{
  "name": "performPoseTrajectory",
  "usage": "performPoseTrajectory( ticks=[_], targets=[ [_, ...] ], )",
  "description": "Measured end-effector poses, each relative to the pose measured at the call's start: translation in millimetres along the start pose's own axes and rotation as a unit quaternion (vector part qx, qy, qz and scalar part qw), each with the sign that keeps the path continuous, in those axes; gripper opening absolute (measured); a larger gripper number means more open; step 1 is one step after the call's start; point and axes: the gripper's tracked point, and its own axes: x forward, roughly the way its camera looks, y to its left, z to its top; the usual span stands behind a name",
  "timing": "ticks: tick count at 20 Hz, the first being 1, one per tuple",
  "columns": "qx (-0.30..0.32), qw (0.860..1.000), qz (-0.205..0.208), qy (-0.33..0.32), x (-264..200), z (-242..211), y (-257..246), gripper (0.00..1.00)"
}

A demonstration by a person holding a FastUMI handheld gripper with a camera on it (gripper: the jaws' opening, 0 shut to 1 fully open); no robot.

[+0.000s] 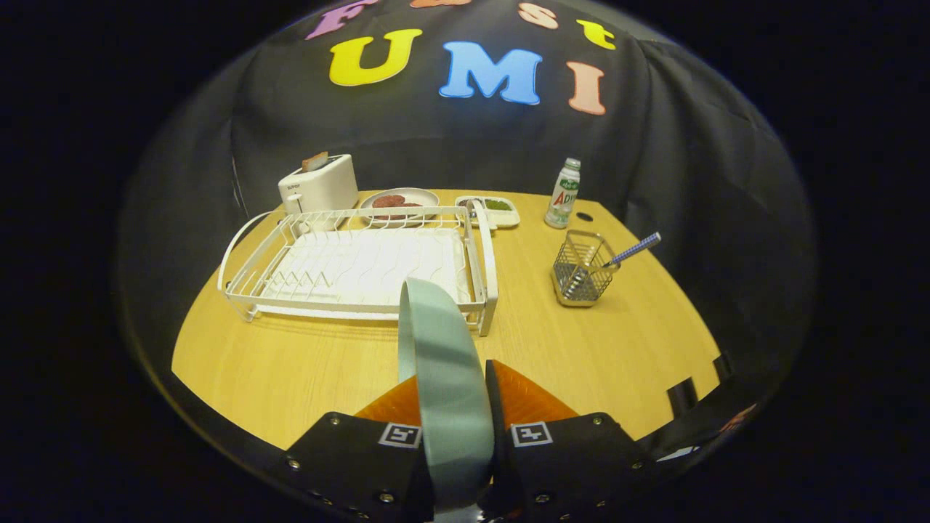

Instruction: Take the plate from the dish rack, then take the spoon from the basket and place it into the plate.

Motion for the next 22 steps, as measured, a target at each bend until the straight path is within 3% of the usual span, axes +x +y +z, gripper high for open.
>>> performPoseTrajectory(
  ticks=[6,10,15,19,22],
  targets=[
    [0.121,0.986,0.108,0.044,24,-20,24,0.30],
    [0.210,0.958,0.173,0.089,41,-40,49,0.30],
    [0.311,0.919,0.207,0.130,60,-61,67,0.30],
    [0.303,0.923,0.192,0.138,66,-70,61,0.38],
    [0.285,0.932,0.172,0.142,69,-76,52,0.52]
  ],
)
